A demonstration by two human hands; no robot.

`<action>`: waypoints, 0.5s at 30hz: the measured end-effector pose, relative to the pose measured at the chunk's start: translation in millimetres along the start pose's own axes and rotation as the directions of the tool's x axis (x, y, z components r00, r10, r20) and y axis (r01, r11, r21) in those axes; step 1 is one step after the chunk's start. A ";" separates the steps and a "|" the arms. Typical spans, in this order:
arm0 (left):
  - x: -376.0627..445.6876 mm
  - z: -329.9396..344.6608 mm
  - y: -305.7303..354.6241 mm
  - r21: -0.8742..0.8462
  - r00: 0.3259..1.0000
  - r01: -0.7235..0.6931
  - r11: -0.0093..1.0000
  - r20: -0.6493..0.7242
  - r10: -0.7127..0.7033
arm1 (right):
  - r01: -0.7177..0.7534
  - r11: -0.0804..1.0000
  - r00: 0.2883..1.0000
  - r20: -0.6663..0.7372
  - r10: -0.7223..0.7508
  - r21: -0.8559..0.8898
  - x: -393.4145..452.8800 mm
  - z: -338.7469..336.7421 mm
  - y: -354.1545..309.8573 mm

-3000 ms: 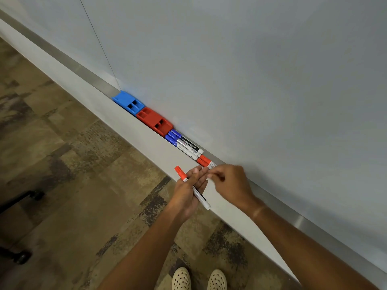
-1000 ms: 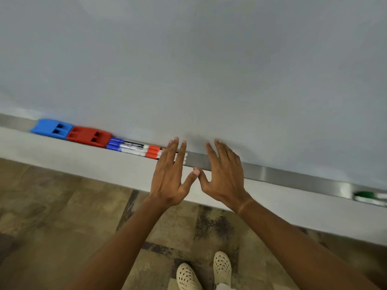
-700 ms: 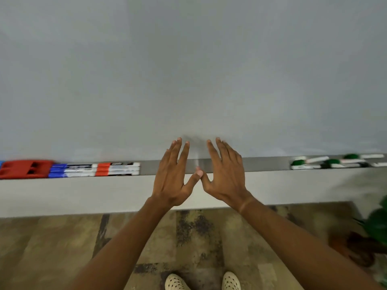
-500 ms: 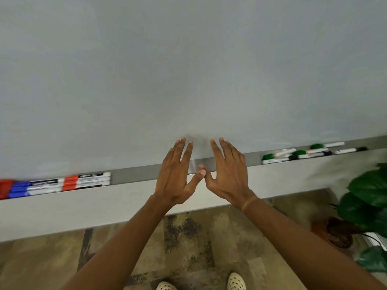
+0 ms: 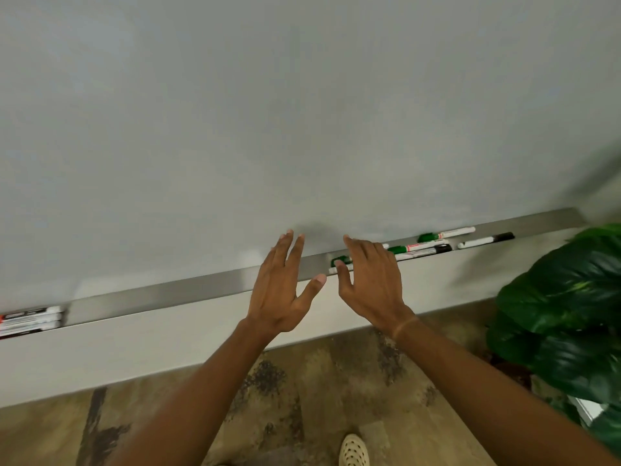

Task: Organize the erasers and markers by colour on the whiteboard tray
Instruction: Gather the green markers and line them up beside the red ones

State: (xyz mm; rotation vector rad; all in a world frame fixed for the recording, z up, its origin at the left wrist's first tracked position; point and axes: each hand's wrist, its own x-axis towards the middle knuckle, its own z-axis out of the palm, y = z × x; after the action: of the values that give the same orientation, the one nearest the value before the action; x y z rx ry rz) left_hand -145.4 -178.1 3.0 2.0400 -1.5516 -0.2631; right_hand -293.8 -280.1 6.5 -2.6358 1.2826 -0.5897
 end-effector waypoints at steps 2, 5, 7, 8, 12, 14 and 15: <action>7.3 14.8 15.4 0.025 1.000 0.011 1.000 0.004 -0.011 | -0.003 1.000 1.000 0.020 0.003 0.011 4.7 -2.5 23.3; 17.2 32.6 34.5 0.092 1.000 0.020 0.996 0.013 -0.021 | 0.006 1.000 1.000 0.022 -0.007 0.025 10.1 -4.4 47.7; 23.7 41.2 42.6 0.140 0.999 0.033 0.990 0.018 -0.036 | 0.016 1.000 1.000 0.025 -0.016 0.024 15.5 -3.2 59.1; 27.2 44.5 44.3 0.163 0.999 0.037 0.986 0.024 -0.041 | 0.019 1.000 0.999 0.033 -0.020 0.019 19.1 -2.0 63.5; 34.3 56.2 43.0 0.230 0.997 0.036 0.973 0.065 -0.052 | 0.047 0.999 0.994 0.098 -0.046 -0.005 33.6 7.4 78.8; 36.2 62.0 40.4 0.234 0.995 0.040 0.971 0.079 -0.060 | 0.055 0.998 0.989 0.137 -0.052 -0.018 42.0 12.4 85.2; 36.6 64.6 38.9 0.231 0.994 0.047 0.972 0.082 -0.067 | 0.068 0.997 0.984 0.166 -0.062 -0.027 46.0 14.3 87.0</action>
State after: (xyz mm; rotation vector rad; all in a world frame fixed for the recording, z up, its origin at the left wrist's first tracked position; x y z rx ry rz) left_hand -196.5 -239.2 -23.0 2.2814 -1.6444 -0.2076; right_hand -325.2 -370.7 -19.8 -2.6963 1.1722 -0.3529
